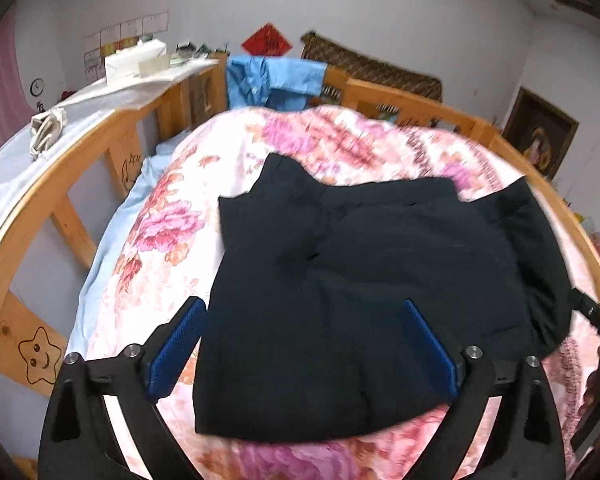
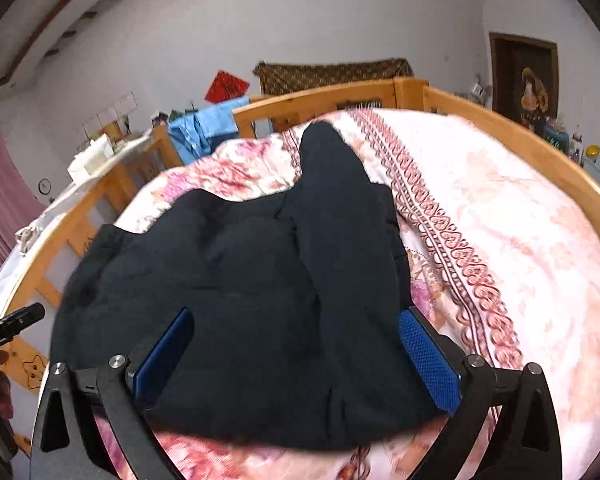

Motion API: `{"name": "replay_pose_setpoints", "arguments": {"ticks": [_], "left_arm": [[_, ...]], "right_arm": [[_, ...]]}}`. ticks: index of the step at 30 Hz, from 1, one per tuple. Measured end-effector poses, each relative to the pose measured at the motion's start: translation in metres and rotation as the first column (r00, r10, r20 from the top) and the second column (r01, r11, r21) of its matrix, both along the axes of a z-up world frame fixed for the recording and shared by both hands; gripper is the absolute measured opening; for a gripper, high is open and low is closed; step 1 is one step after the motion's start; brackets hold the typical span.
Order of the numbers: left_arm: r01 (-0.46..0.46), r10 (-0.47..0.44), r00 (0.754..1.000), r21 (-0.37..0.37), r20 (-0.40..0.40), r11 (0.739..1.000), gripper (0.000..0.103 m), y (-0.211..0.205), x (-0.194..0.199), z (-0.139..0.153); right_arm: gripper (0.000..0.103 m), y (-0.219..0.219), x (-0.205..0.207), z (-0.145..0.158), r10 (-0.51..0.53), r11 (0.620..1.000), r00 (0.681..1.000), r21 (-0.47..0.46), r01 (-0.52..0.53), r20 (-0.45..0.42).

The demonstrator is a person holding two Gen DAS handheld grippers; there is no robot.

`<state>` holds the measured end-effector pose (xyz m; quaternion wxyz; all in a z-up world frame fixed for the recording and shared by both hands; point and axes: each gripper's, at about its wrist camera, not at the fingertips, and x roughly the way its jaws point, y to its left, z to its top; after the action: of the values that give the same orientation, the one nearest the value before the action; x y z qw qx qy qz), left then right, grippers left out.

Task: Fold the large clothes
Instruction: 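Open both tools and pull them back from the folded jacket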

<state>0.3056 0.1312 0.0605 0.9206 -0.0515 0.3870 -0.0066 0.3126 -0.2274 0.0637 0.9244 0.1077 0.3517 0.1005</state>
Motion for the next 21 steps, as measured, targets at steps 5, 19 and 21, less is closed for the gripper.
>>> {"name": "replay_pose_setpoints", "arguments": {"ticks": [5,19,21], "left_arm": [[0.041,-0.041,0.998,0.000,0.056,0.999,0.095,-0.016,-0.028,0.023],[0.106,-0.111,0.986,0.048,0.123,0.993,0.098,-0.029,-0.126,0.042],[0.111,-0.116,0.986,0.044,0.118,0.993,0.098,-0.030,-0.129,0.041]], "right_arm": [[0.103,0.018,-0.056,0.019,0.033,0.999,0.998,-0.028,-0.032,0.044],[0.103,0.066,-0.156,0.027,0.031,0.999,0.996,0.042,-0.035,0.084],[0.103,0.070,-0.155,0.024,0.036,0.999,0.997,0.031,-0.038,0.065]]}}
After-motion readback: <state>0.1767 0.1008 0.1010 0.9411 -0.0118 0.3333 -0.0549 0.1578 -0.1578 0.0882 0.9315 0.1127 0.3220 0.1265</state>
